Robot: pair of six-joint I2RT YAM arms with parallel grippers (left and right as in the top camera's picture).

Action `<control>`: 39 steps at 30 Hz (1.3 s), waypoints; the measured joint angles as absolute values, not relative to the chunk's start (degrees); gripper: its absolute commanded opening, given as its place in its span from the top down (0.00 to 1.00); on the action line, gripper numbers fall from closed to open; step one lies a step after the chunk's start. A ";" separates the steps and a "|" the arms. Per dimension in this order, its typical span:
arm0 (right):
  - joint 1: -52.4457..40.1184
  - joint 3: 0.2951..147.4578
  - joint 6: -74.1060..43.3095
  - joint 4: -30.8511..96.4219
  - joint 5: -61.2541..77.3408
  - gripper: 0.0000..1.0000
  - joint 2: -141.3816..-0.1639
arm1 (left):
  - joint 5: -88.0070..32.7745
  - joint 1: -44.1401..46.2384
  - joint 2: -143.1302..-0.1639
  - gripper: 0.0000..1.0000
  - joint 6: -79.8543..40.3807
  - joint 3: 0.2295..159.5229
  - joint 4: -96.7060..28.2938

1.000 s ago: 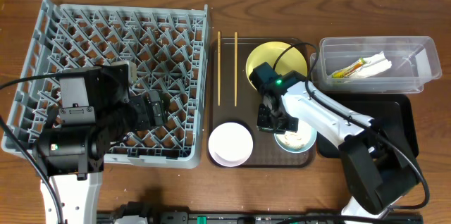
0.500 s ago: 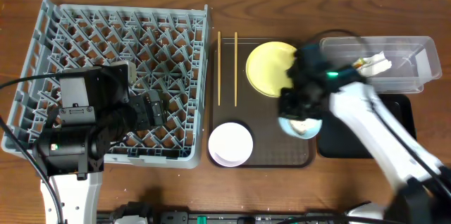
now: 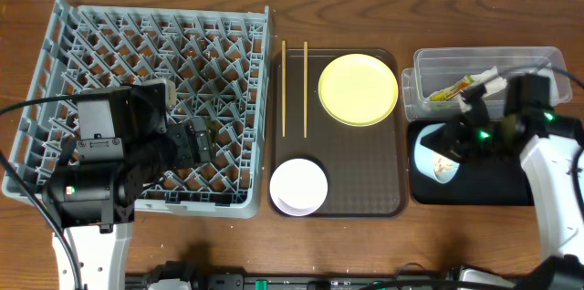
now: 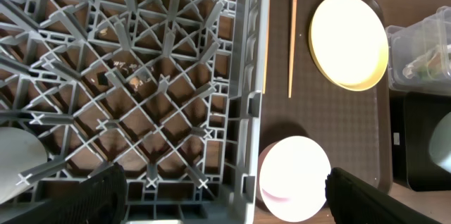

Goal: Sort waste into correct bins and load items into the dishwasher
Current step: 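Tip the blue bowl over the black tray to dump the rice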

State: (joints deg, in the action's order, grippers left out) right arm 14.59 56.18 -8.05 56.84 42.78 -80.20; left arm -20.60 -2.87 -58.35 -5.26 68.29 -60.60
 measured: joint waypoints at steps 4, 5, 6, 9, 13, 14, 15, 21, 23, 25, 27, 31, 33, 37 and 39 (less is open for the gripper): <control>24.16 48.95 -5.04 49.71 54.30 0.99 -80.20 | -20.58 -2.87 -58.37 0.08 -5.23 68.29 -60.62; 26.46 47.29 -4.34 48.05 57.01 0.99 -80.20 | -20.60 -2.87 -58.37 0.08 -5.23 68.29 -60.62; 28.16 45.98 -3.70 46.74 59.33 0.99 -80.20 | -20.58 -2.87 -58.37 0.08 -5.23 68.29 -60.62; 32.08 42.63 -0.75 44.49 66.26 0.99 -80.20 | -20.60 -2.87 -58.39 0.08 -5.23 68.29 -60.62; 34.54 41.08 6.28 45.69 75.96 0.99 -80.20 | -20.60 -2.87 -58.39 0.08 -5.23 68.29 -60.64; 34.79 41.08 7.92 46.04 77.62 0.99 -80.20 | -20.60 -2.87 -58.39 0.08 -5.23 68.29 -60.62; 34.79 41.08 9.45 46.50 78.89 0.99 -80.20 | -20.60 -2.87 -58.39 0.08 -5.23 68.29 -60.62; 34.79 41.08 16.16 47.62 82.81 0.99 -80.20 | -20.60 -2.87 -58.39 0.08 -5.21 68.29 -60.62; 34.79 41.08 17.15 47.51 83.29 0.99 -80.20 | -20.60 -2.87 -58.39 0.08 -5.17 68.29 -60.62; 34.79 41.08 17.63 46.81 83.68 0.99 -80.20 | -20.60 -2.87 -58.39 0.08 -5.06 68.29 -60.62; 34.98 41.08 17.61 46.57 83.96 0.99 -80.20 | -20.60 -2.87 -58.39 0.08 -5.06 68.29 -60.62; 36.45 41.08 15.86 44.64 81.82 0.99 -80.20 | -20.60 -2.87 -58.39 0.08 -5.04 68.29 -60.60; 37.76 41.08 14.44 44.62 80.27 0.99 -80.20 | -20.60 -2.87 -58.39 0.08 -5.04 68.29 -60.55; 39.42 41.08 10.96 45.17 77.43 0.99 -80.20 | -20.60 -2.87 -58.39 0.08 -5.04 68.29 -60.53; 39.75 41.08 11.29 46.04 78.59 0.99 -80.20 | -20.60 -2.87 -58.39 0.08 -5.04 68.29 -60.42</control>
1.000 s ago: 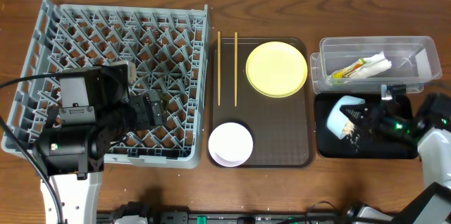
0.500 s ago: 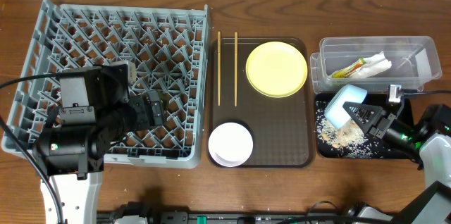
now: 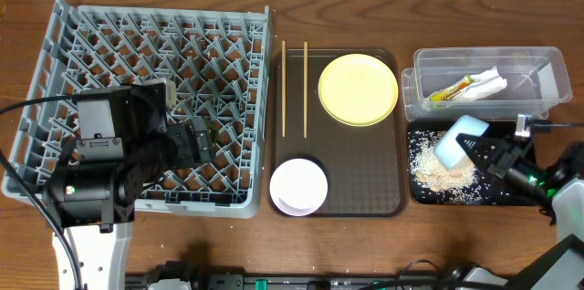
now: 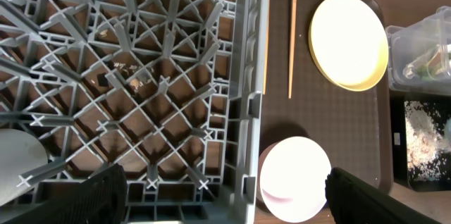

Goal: Sort waste into correct bins and load items into the dishwasher
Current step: 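Tip the blue bowl over the black tray to dump the rice, then return the empty blue bowl to the dark tray with the right gripper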

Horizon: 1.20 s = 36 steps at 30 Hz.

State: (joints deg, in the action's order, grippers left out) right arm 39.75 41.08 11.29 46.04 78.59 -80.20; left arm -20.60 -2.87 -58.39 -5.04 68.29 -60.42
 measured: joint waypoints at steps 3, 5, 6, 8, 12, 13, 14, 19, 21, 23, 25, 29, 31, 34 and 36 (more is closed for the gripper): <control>39.99 41.08 10.72 45.43 77.30 0.99 -80.20 | -20.60 -2.87 -58.39 0.08 -5.04 68.29 -60.42; 40.12 41.06 11.35 47.33 78.17 0.99 -80.18 | -20.60 -2.87 -58.39 0.09 -5.04 68.29 -60.40; 40.12 41.06 12.08 47.07 78.54 0.99 -80.18 | -20.60 -2.87 -58.39 0.09 -5.04 68.29 -60.40; 40.12 41.08 11.14 46.11 77.62 0.99 -80.18 | -20.60 -2.87 -58.39 0.08 -5.04 68.29 -60.36; 40.16 41.04 12.08 46.85 78.81 0.99 -79.94 | -20.60 -2.87 -58.39 0.09 -5.04 68.29 -60.34; 40.16 41.06 11.51 45.71 77.80 0.99 -79.77 | -20.60 -2.87 -58.39 0.08 -5.04 68.29 -60.31; 40.16 41.08 10.61 45.50 76.99 0.99 -79.66 | -20.60 -2.87 -58.39 0.09 -5.04 68.29 -60.23; 40.05 41.06 10.96 45.95 79.29 0.99 -79.53 | -20.62 -2.87 -58.39 0.08 -5.04 68.29 -60.16; 40.05 41.08 9.82 46.13 78.30 0.99 -79.42 | -20.64 -2.87 -58.39 0.08 -5.04 68.29 -60.16; 39.81 41.06 9.56 47.11 78.17 0.99 -79.18 | -20.64 -2.87 -58.39 0.11 -5.06 68.29 -60.16; 38.92 41.06 9.32 47.27 77.12 0.99 -78.19 | -20.64 -2.87 -58.39 0.13 -4.97 68.29 -60.16; 34.79 41.36 6.11 47.77 70.02 0.99 -74.15 | -20.64 -2.87 -58.22 0.13 -4.67 68.29 -59.94; 30.81 42.33 4.51 48.75 65.69 0.99 -71.81 | -20.64 -2.87 -57.89 0.13 -4.67 68.29 -59.66; 22.72 44.95 2.59 49.98 59.33 0.99 -68.60 | -20.64 -2.87 -57.06 0.13 -4.67 68.29 -59.42; 15.75 47.00 1.28 50.46 54.02 0.99 -66.89 | -20.64 -2.87 -56.62 0.13 -4.67 68.29 -59.40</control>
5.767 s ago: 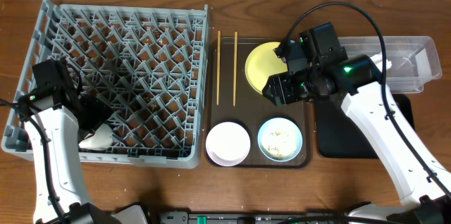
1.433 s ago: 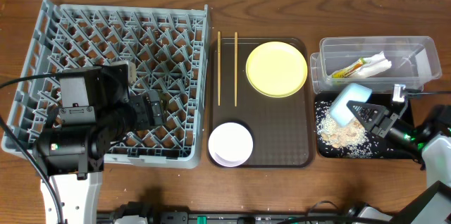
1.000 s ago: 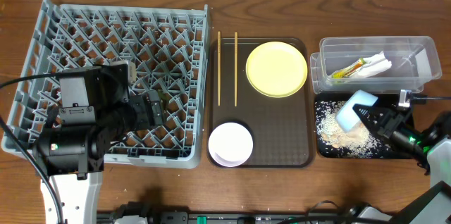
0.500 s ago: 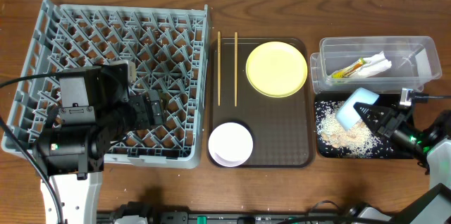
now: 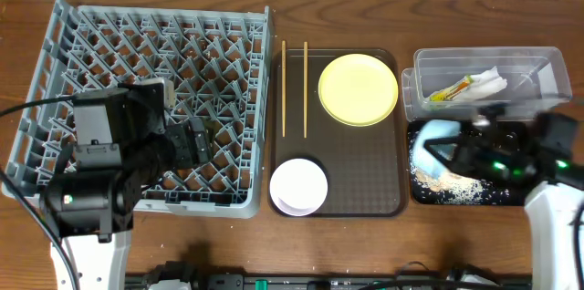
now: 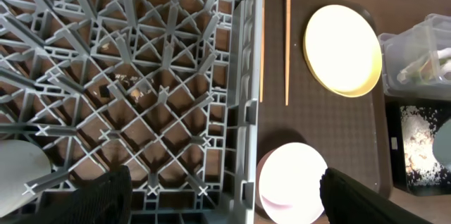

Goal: Sort waste into correct bins and load items into the dishwasher
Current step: 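Return the empty blue bowl to the dark tray with the right gripper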

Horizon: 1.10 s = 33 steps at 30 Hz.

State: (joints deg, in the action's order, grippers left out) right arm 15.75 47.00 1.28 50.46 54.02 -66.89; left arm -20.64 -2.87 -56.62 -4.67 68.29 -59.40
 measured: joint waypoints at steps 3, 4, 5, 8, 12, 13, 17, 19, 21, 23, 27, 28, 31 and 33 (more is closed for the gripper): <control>2.98 48.73 -1.65 50.59 44.93 0.99 -65.60 | -20.62 -2.87 -56.47 0.13 -4.67 68.29 -59.27; -1.56 48.86 -3.16 50.48 41.28 0.99 -65.60 | -20.64 -2.87 -56.49 0.13 -4.67 68.29 -59.18; -6.63 48.88 -5.34 50.57 36.47 0.99 -65.91 | -20.58 -2.87 -56.49 0.13 -4.67 68.29 -58.98; -19.44 48.88 -11.29 49.54 23.81 0.99 -68.25 | -19.03 -2.87 -56.62 0.13 -4.64 68.29 -58.70; -31.20 48.88 -16.78 44.38 11.73 0.99 -73.95 | -17.50 -2.87 -57.67 0.13 -4.69 68.29 -58.70; -33.26 48.88 -17.80 43.44 9.54 0.99 -75.59 | -17.32 -2.87 -57.95 0.13 -4.69 68.29 -58.67; -37.71 48.88 -20.80 41.32 3.55 0.95 -82.08 | -16.08 -2.87 -58.96 0.13 -4.67 68.29 -58.57; -38.22 48.93 -21.80 41.76 2.09 0.73 -84.42 | -15.29 -2.87 -59.48 0.13 -4.64 68.34 -58.57; -38.30 49.19 -21.91 43.33 0.97 0.55 -85.25 | -14.76 -2.87 -60.10 0.13 -4.64 68.77 -58.61; -38.30 50.87 -21.50 45.56 0.14 0.48 -85.23 | -14.52 -2.70 -60.75 0.13 -4.67 69.95 -58.59; -37.52 59.00 -20.73 49.08 -0.32 0.46 -84.99 | -14.02 -0.23 -61.73 0.13 -4.67 73.21 -58.22; -36.88 61.60 -20.64 49.93 -0.32 0.46 -84.79 | -13.91 1.04 -62.06 0.13 -4.67 73.97 -57.93; -33.47 67.94 -20.58 51.16 -0.03 0.46 -83.70 | -13.34 5.30 -63.90 0.13 -4.75 75.33 -56.84; -29.85 71.64 -20.97 51.83 0.73 0.46 -83.02 | -12.91 8.82 -66.37 0.13 -5.10 75.88 -55.90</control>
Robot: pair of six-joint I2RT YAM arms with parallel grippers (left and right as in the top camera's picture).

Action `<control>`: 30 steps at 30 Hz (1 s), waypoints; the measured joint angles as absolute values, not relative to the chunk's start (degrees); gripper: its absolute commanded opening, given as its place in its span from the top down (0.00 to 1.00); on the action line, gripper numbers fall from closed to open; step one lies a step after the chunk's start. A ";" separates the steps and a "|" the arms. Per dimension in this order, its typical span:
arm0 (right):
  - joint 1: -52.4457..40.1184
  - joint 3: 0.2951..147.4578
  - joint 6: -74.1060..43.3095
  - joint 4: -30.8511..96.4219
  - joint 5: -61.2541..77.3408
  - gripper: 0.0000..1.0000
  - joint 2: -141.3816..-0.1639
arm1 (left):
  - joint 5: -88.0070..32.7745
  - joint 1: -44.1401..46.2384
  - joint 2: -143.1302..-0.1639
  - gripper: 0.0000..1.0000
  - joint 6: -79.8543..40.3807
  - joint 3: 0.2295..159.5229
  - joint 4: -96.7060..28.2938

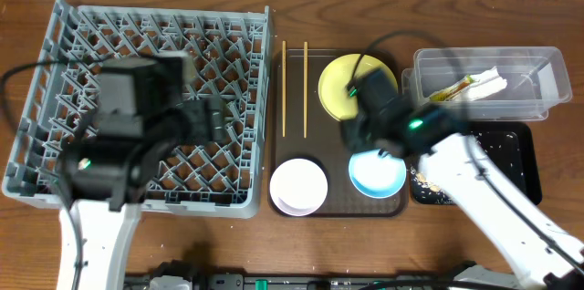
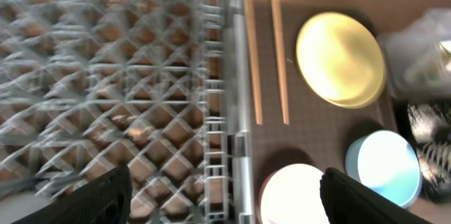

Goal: Sort waste into correct bins and load items into the dishwasher
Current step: 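Return the empty blue bowl to the dark tray with the right gripper, then grasp a wooden chopstick with the left gripper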

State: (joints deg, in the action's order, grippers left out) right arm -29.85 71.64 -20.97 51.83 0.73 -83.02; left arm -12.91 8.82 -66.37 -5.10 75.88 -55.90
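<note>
The light blue bowl (image 1: 379,173) lies on the brown tray (image 1: 338,201) at its front right, beside the white bowl (image 1: 298,185). My right gripper (image 1: 359,141) reaches in from the right and sits at the blue bowl's far-left rim, shut on it, its fingers mostly hidden under the wrist. A yellow plate (image 1: 342,76) and two chopsticks (image 1: 284,89) lie further back on the tray. My left gripper (image 2: 232,206) hovers open over the grey dish rack's (image 1: 55,98) right side, holding nothing. In the left wrist view the blue bowl (image 2: 384,168) looks empty.
A clear bin (image 1: 511,62) with wrappers stands at the back right. In front of it a black bin (image 1: 516,158) holds spilled crumbs. The right arm crosses above the black bin and the tray's right edge.
My right gripper has carried the blue bowl from over the black bin's left end to the tray's front right. The left arm has shifted up and away over the rack, blurring its view.
First my right gripper held the blue bowl, with food in it, over the black bin. Then the bowl was tipped and crumbs lay in that bin. After that the bowl hung at the bin's left end, and now it is on the tray.
</note>
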 measured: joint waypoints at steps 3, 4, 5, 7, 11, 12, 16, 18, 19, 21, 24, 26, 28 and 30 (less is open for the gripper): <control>-23.35 75.20 -22.90 51.66 3.11 0.41 -82.59 | -11.64 13.56 -72.23 0.13 -5.61 76.79 -53.67; -20.78 75.83 -23.77 51.40 4.34 0.40 -82.48 | -11.42 14.76 -74.50 0.14 -5.74 77.34 -52.86; -18.65 76.07 -24.56 51.27 5.23 0.39 -82.43 | -11.20 16.01 -77.21 0.14 -5.76 78.06 -51.86; -14.81 76.12 -25.85 51.44 7.05 0.37 -82.43 | -10.90 17.80 -82.02 0.18 -5.98 79.77 -49.67; -9.96 76.12 -27.16 52.27 10.04 0.36 -82.43 | -10.35 20.56 -91.35 0.21 -6.11 82.81 -42.33; -9.43 76.12 -27.27 52.95 10.59 0.36 -82.43 | -10.31 21.06 -93.17 0.23 -6.17 83.05 -40.18; -8.93 76.12 -26.96 54.68 12.03 0.35 -82.43 | -10.26 23.20 -100.57 0.27 -6.85 83.42 -31.97; -8.93 76.12 -26.59 55.20 12.32 0.35 -82.43 | -10.11 24.29 -104.12 0.32 -7.18 83.42 -28.60; -8.93 76.12 -26.52 55.40 12.45 0.35 -82.43 | -10.02 24.73 -105.67 0.35 -7.46 83.42 -27.53; -8.93 76.12 -26.46 55.68 12.60 0.35 -82.43 | -9.15 25.56 -108.40 0.36 -7.62 83.42 -25.89; -8.95 76.12 -26.28 55.81 12.75 0.35 -82.43 | -6.66 26.33 -112.14 0.41 -7.62 83.42 -24.53; -8.95 76.12 -26.24 55.88 12.88 0.35 -82.43 | -5.41 26.37 -114.45 0.46 -7.79 83.42 -22.92; -8.97 76.12 -26.11 55.88 12.97 0.35 -82.43 | -4.56 26.37 -116.44 0.51 -7.81 83.42 -22.04; -8.97 76.12 -26.09 55.88 13.08 0.35 -82.43 | -3.97 26.35 -118.26 0.56 -7.97 83.42 -21.34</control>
